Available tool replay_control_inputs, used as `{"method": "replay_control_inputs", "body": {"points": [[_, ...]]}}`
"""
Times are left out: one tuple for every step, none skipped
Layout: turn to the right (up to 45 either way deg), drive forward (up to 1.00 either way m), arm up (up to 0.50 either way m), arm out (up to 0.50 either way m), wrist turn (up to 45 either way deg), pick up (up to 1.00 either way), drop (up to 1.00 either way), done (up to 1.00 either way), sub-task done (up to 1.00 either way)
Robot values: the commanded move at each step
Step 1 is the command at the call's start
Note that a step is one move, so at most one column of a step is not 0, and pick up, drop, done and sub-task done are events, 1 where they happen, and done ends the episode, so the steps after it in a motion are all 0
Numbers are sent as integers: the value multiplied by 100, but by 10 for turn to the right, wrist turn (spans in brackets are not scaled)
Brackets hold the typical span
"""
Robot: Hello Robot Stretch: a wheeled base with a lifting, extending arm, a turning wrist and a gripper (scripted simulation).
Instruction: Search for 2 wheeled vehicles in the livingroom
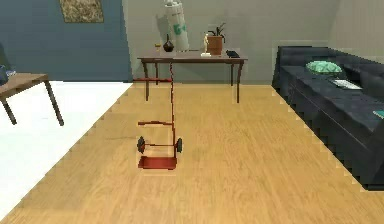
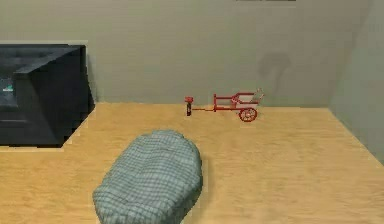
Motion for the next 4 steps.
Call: {"method": "replay_control_inputs", "body": {"points": [[0,65,0,0,0,0,0,0,0],[420,0,0,0,0,0,0,0,0],[0,60,0,0,0,0,0,0,0],[-450,0,0,0,0,0,0,0,0]]}}
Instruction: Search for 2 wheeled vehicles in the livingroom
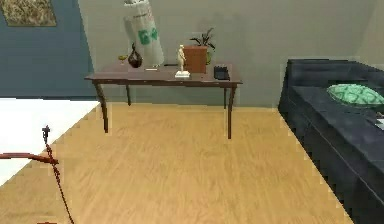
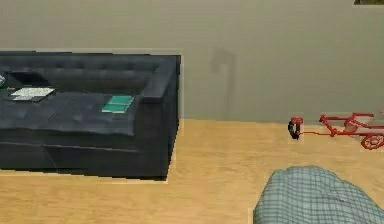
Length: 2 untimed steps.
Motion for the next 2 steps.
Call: {"method": "replay_control_inputs", "body": {"points": [[-450,0,0,0,0,0,0,0,0],[0,0,0,0,0,0,0,100,0]]}}
